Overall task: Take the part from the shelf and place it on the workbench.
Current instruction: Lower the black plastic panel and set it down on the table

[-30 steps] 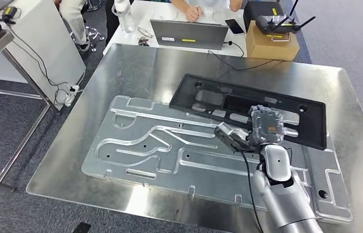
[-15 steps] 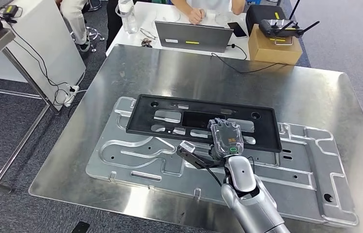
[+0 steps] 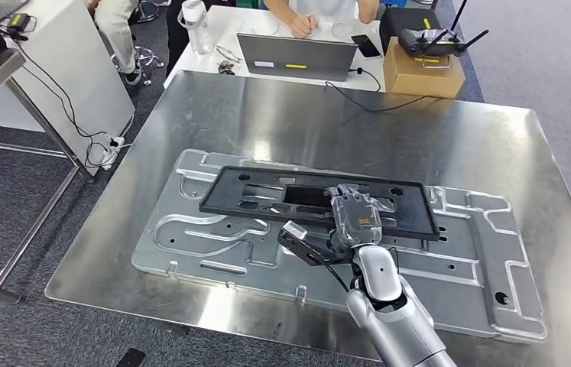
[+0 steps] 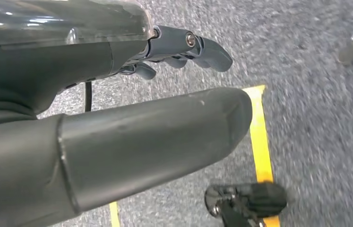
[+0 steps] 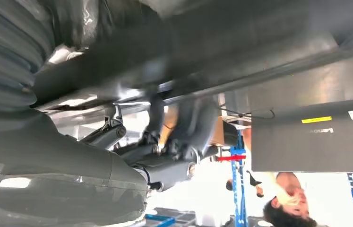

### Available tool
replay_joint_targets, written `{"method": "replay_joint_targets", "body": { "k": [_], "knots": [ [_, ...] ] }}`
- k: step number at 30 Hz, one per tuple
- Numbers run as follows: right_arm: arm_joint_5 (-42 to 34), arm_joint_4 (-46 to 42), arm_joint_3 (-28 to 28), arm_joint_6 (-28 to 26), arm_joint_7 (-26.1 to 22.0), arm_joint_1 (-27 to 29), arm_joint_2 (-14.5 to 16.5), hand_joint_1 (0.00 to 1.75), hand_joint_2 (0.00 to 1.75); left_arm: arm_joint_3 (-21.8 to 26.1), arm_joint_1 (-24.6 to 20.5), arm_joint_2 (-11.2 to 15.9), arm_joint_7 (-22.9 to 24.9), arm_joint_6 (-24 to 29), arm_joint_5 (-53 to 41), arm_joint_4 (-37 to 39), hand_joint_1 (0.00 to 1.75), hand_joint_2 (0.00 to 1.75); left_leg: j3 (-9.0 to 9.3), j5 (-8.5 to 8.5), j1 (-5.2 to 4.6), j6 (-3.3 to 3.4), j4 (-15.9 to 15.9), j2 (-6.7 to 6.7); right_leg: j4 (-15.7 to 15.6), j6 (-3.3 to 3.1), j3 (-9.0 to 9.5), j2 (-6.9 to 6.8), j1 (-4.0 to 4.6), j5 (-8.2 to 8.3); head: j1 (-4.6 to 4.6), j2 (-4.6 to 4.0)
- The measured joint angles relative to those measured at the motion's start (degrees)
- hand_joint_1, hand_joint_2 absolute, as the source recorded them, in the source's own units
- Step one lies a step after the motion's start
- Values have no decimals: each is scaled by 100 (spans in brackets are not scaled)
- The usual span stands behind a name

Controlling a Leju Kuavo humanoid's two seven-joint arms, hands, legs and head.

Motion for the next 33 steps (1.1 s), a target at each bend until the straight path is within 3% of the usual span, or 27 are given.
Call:
{"method": "replay_joint_targets", "body": {
  "k": [3, 4, 5, 6, 8, 10, 13, 15, 18, 19, 20, 21, 23, 25, 26, 29, 31, 33],
  "knots": [
    [-12, 24, 2, -2, -15, -8, 19, 0, 175, -34, 4, 1, -17, -13, -13, 1, 0, 0, -402, -527, 13, -58, 979, 0, -27, -40, -21, -15, -19, 50, -5, 0],
    [-15, 36, 3, -2, -16, -4, 21, 0, 175, -44, 9, 4, -16, -13, -13, 1, 0, 0, -515, -611, 16, -78, 1261, 1, -5, -38, -35, -15, -18, 46, -6, 0],
    [-15, 49, 4, -2, -16, 1, 21, 0, 175, -52, 12, 6, -16, -13, -13, 1, 0, 0, -541, -582, 19, -95, 1353, 3, 21, -32, -48, -15, -19, 37, -6, 0],
    [-16, 60, 5, -2, -16, 3, 21, 0, 175, -59, 13, 6, -17, -14, -12, 1, 0, 0, -464, -450, 24, -107, 1224, 6, 50, -21, -58, -13, -24, 21, -7, 0],
    [-23, 69, 7, -2, -18, -4, 21, 0, 175, -68, 8, 6, -26, -36, 7, 1, 0, 0, -66, -123, 33, -116, 499, 16, 124, 19, -75, -7, -33, -31, -6, 0],
    [-37, 70, 8, -6, -22, -21, 21, 0, 175, -72, 2, 6, -45, -72, 59, 1, 0, 0, 219, -10, 12, -78, -10, 11, 198, 71, -102, 4, -22, -80, -4, 0],
    [-68, 69, 9, -13, -29, -34, 21, 0, 175, -72, 1, 2, -58, -97, 124, 2, 0, 0, 241, -50, 3, 34, -101, 0, 241, 145, -129, 15, -1, -102, -1, 0],
    [-103, 68, 9, -14, -31, -51, 20, 0, 175, -72, -4, -3, -44, -100, 141, 3, 0, 0, 243, -33, 25, 111, -138, 5, 406, 207, -201, 18, -12, -227, 1, 0],
    [-134, 70, 9, -17, -31, -63, 17, 0, 175, -72, -6, -5, -16, -96, 170, 3, 0, 0, 233, -20, 33, 175, -157, 15, 1373, 286, -667, 17, -47, -717, 3, 0],
    [-139, 72, 9, -17, -31, -55, 16, 0, 175, -72, -3, -4, -12, -93, 175, 2, 0, 0, 230, -20, 31, 177, -157, 16, 1692, 300, -835, 17, -55, -814, 3, 0],
    [-146, 73, 9, -17, -31, -47, 15, 0, 175, -72, -1, -4, -10, -92, 181, 2, 0, 0, 229, -19, 28, 176, -156, 16, 1843, 303, -928, 17, -58, -803, 2, 0],
    [-152, 74, 9, -19, -32, -43, 15, 0, 175, -72, 1, -3, -8, -94, 187, 2, 0, 0, 234, -16, 25, 175, -153, 13, 1769, 293, -913, 17, -58, -676, 2, 0],
    [-168, 76, 9, -23, -40, -51, 15, 0, 175, -72, 0, -4, -16, -111, 200, 3, 0, 0, 250, -9, 19, 172, -150, 5, 1097, 236, -629, 19, -45, -251, 2, 0],
    [-179, 77, 9, -30, -54, -61, 16, 0, 175, -72, -3, -12, -33, -134, 207, 4, 0, 0, 241, 7, 5, 142, -147, -2, 458, 165, -353, 24, -5, 22, 2, 0],
    [-186, 79, 9, -34, -58, -63, 17, 0, 175, -72, -3, -16, -41, -145, 208, 5, 0, 0, 227, 20, 3, 117, -148, -3, 283, 139, -291, 28, 16, 77, 2, 0],
    [-204, 93, 9, -64, -63, -53, 22, 0, 175, -72, 2, -20, -47, -169, 210, 5, 0, 0, 188, 39, 6, 15, -161, 1, 200, 91, -311, 24, 9, 138, 1, 0],
    [-214, 103, 9, -112, -68, -51, 42, 0, 175, -72, 0, -23, -50, -181, 213, 7, 0, 0, 86, -215, 3, -29, 92, 4, 112, 17, -335, 0, -30, 231, -1, 0],
    [-222, 117, 9, -149, -76, -39, 63, 0, 175, -72, 0, -21, -51, -188, 216, 8, 0, 0, -136, -675, 11, -48, 747, 6, 98, -23, -408, -13, -32, 302, -2, 0]
  ]
}}
